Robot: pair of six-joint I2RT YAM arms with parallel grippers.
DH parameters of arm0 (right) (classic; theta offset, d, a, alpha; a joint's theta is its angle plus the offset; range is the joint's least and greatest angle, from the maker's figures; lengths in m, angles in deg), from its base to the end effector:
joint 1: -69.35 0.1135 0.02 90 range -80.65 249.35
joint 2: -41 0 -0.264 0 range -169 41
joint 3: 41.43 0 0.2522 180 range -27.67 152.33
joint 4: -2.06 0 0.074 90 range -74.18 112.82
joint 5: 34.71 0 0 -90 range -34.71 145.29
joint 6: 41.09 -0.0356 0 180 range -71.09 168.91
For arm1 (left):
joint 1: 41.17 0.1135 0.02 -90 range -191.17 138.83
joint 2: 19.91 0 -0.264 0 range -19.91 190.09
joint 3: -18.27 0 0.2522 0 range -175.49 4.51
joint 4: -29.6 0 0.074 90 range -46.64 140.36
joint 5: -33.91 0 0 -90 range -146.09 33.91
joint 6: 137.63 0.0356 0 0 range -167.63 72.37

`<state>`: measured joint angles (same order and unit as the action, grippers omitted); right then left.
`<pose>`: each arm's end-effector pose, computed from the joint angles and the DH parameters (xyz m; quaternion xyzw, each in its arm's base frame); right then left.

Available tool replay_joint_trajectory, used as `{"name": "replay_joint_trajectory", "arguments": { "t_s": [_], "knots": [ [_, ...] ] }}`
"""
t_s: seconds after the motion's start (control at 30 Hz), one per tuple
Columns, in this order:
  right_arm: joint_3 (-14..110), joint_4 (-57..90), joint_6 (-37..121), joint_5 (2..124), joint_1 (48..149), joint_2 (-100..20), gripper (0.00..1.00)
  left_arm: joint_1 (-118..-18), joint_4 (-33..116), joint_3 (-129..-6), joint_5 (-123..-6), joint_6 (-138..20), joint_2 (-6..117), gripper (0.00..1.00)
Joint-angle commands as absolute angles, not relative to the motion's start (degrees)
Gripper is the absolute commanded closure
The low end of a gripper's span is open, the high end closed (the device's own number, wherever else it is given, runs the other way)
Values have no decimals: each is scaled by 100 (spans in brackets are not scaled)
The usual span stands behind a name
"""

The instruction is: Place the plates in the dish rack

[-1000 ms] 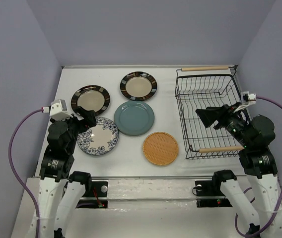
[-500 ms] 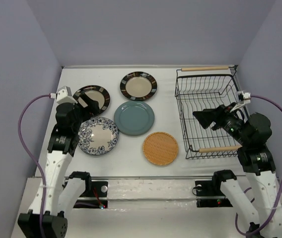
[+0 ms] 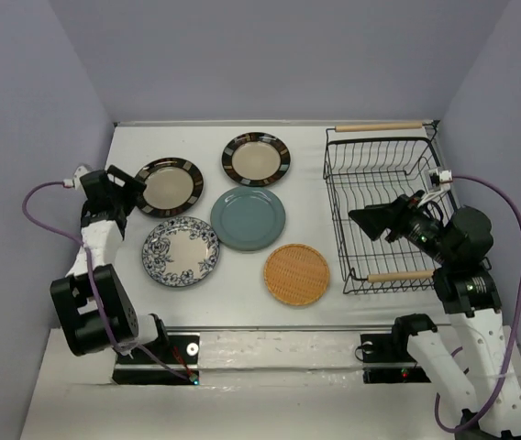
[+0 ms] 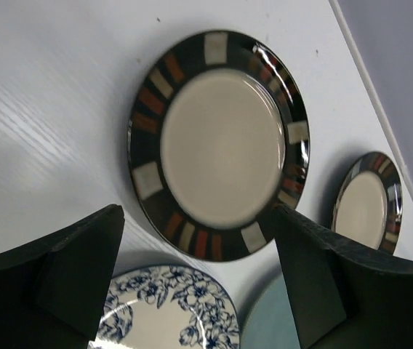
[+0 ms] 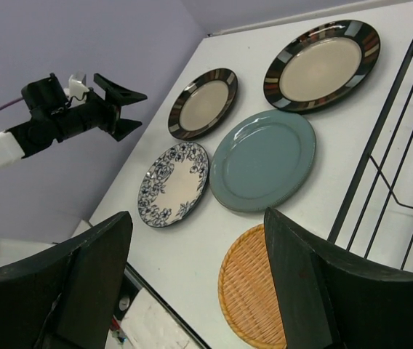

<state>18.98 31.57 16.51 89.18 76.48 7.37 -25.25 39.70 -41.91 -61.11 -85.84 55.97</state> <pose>0.1253 0.0357 0.3684 -0.0448 0.7196 0.4217 0.5499 0.2864 0.0785 0.2536 -0.3643 0.7642 -0.1390 0.5137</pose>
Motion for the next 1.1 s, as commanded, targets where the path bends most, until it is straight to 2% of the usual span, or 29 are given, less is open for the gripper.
{"name": "replay_joint_trajectory", "arguments": {
  "t_s": [0.0,0.17,0.4,0.5,0.8,0.83,0.9,0.93,1.07],
  "knots": [
    [1794,2742,1657,9115,7620,760,22,-1965,3088,-4400,-6610,-8771,6120,7],
    [1724,2690,1683,9142,7620,725,22,-1893,3062,-4805,-7532,-8516,7471,6],
    [1619,2593,1604,9194,7620,690,22,-1841,2456,-4866,-7771,-8726,8142,18],
    [1575,2584,1604,9159,7620,708,22,-1841,2289,-4902,-7754,-8770,8301,33],
    [1557,2461,1534,9115,7620,629,22,-1858,1647,-4691,-7912,-9052,8732,55],
    [1557,2435,1508,9107,7620,611,22,-1867,1612,-4665,-7929,-9078,8723,71],
    [1557,2408,1481,9115,7620,576,22,-1867,1533,-4630,-7903,-9104,8697,91],
    [1566,2417,1516,9133,7620,567,22,-1867,1507,-4586,-7894,-9104,8670,94],
    [1662,2382,1525,9396,7620,462,22,-1867,1042,-4471,-8131,-9209,8276,94]
  ]
}}
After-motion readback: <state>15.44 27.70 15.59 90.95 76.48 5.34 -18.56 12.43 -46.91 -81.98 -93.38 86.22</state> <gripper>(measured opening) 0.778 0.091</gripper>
